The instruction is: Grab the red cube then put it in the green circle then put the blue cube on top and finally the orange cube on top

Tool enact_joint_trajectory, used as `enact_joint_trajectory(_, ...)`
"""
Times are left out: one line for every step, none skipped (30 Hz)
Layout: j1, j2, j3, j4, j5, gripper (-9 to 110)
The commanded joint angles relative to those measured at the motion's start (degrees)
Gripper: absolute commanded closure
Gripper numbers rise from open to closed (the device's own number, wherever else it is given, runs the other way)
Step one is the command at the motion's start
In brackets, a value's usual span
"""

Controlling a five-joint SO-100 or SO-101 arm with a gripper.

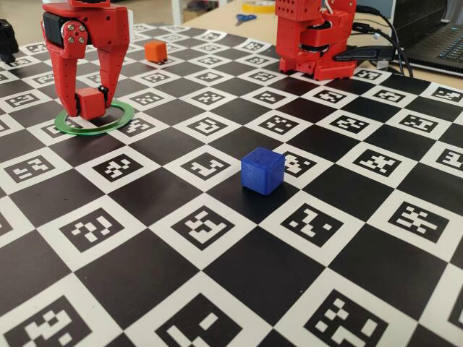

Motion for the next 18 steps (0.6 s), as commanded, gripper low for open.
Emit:
enact_joint_trajectory(1.1, 3.6, -0.4, -0.5, -0.4, 89)
enact_joint_trajectory(1.1, 3.6, -0.3, -0.6, -0.5, 89)
enact_joint_trajectory(1.1, 3.7, 0.0, -0.6, -0.5, 89)
enact_joint_trajectory(1.1, 3.8, 0.3, -0.8, -0.5, 89)
enact_joint_trajectory(1.1, 4.0, 0.6, -0.9, -0.6, 89)
enact_joint_trajectory(1.1, 4.0, 0.8, -0.9, -0.6, 89)
enact_joint_trajectory(1.1, 4.0, 0.9, -0.9, -0.6, 87)
enact_joint_trajectory(1.1, 4.1, 1.0, -0.9, -0.7, 84)
enact_joint_trajectory(1.1, 4.2, 1.1, -0.9, -0.7, 81)
enact_joint_trajectory(1.1, 4.3, 1.2, -0.9, -0.7, 78)
enact_joint_trajectory(1.1, 4.4, 1.4, -0.9, -0.6, 75)
enact_joint_trajectory(1.1, 4.5, 1.5, -1.0, -0.5, 72)
enact_joint_trajectory(1.1, 4.6, 1.6, -1.0, -0.3, 69)
enact_joint_trajectory(1.1, 4.6, 1.6, -1.0, 0.0, 67)
enact_joint_trajectory(1.1, 4.7, 1.6, -1.0, 0.2, 66)
enact_joint_trajectory(1.1, 4.7, 1.6, -1.0, 0.4, 64)
enact_joint_trajectory(1.1, 4.8, 1.6, -1.1, 0.6, 62)
enact_joint_trajectory(1.1, 4.9, 1.6, -1.1, 0.9, 60)
